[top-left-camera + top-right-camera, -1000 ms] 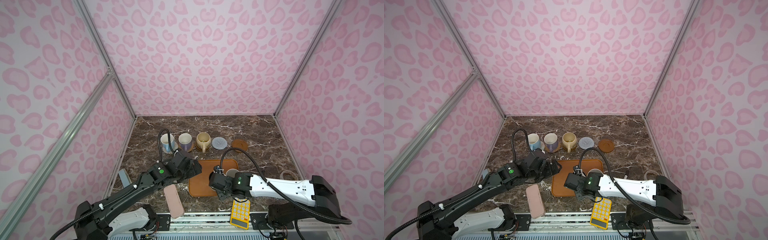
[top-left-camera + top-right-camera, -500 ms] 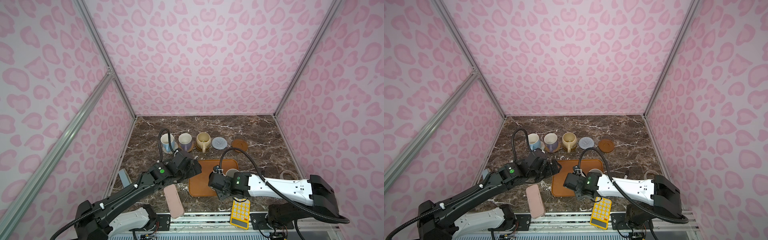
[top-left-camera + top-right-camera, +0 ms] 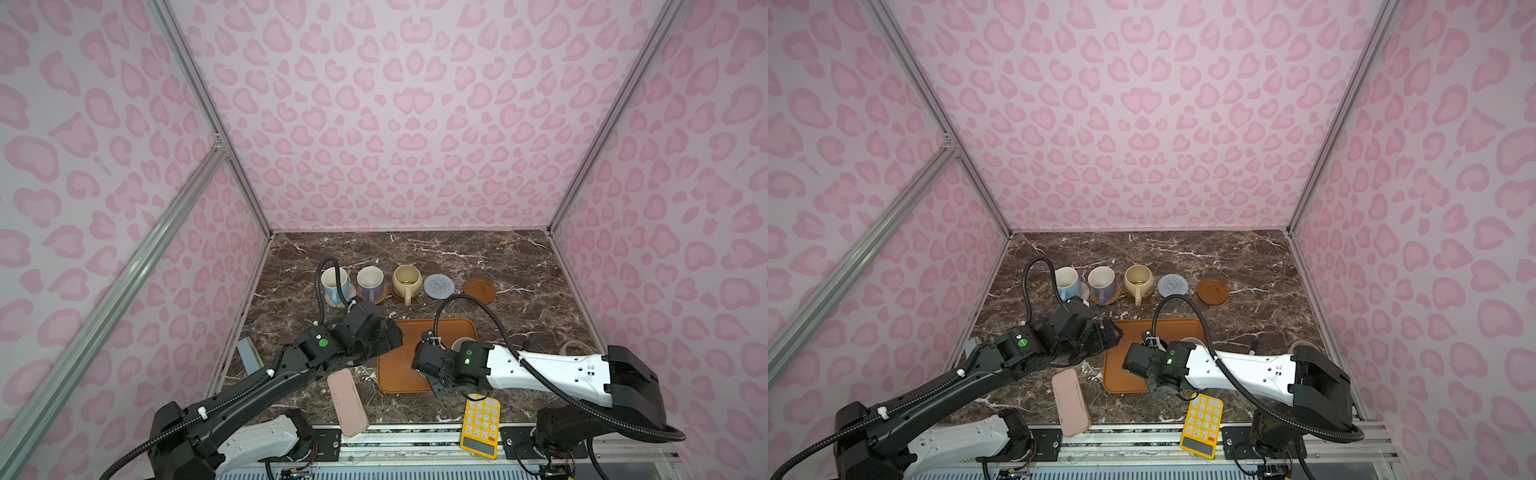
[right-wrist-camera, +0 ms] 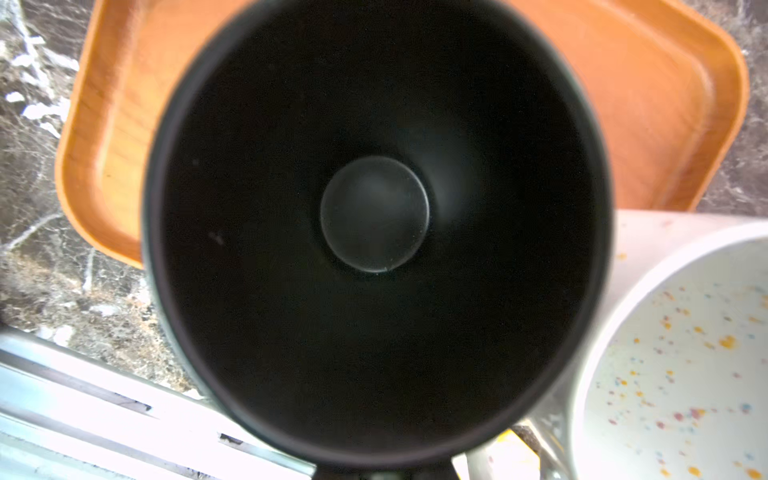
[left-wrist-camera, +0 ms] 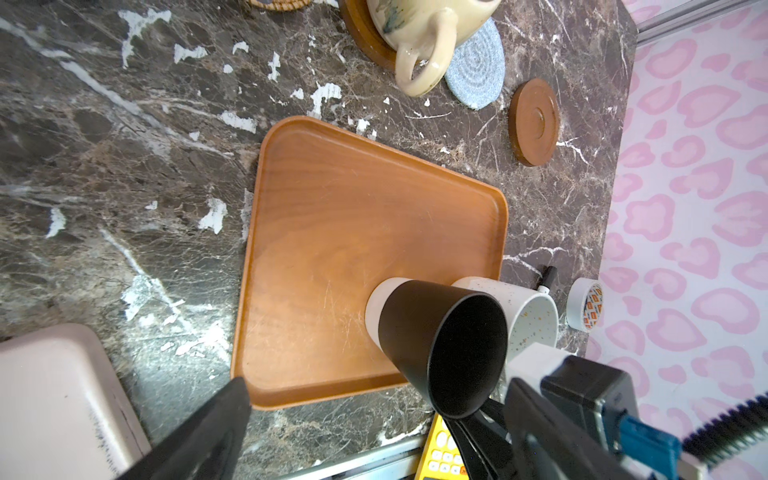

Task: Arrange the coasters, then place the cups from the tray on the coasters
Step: 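Close right gripper on the black mug rim and lift it off the tray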

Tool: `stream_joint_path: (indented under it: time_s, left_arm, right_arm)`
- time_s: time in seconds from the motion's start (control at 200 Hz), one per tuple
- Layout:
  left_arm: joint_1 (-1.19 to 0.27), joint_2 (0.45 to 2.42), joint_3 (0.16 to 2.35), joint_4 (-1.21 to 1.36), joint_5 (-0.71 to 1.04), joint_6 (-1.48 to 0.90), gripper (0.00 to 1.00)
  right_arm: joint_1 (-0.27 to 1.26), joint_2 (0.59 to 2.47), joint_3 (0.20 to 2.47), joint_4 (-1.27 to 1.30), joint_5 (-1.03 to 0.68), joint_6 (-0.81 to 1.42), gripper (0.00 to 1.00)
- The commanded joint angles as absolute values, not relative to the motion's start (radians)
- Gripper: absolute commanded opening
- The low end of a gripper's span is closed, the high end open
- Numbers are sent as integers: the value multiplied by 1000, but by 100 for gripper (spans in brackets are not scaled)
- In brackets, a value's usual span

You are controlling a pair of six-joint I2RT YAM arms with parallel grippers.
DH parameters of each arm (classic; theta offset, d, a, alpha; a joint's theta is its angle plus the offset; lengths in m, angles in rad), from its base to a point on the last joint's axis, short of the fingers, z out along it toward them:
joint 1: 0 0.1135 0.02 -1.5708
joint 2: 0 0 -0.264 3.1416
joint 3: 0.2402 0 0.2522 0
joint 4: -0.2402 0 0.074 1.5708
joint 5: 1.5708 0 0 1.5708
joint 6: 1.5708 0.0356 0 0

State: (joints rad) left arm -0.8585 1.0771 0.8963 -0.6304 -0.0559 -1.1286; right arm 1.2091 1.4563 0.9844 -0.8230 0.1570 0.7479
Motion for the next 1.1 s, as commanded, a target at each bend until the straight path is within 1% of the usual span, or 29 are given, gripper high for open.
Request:
stream_joint_path:
  time_s: [0.0, 0.195, 0.56, 1.1]
  left_arm:
    - [-858, 1069, 891, -626, -81, -1142, 97]
    - [-857, 1081, 911, -644, -81, -1139, 97]
    - [-858, 1057, 915, -647, -96, -1147, 97]
    - [-857, 1062, 969, -661, -119, -1127, 97]
  right_arm:
    - [1211, 1441, 992, -813, 175, 738, 5]
    - [1210, 1423, 993, -795, 176, 734, 2]
    - [1207, 1422, 1016, -784, 172, 718, 0]
    - [1177, 1376, 1022, -771, 172, 714, 0]
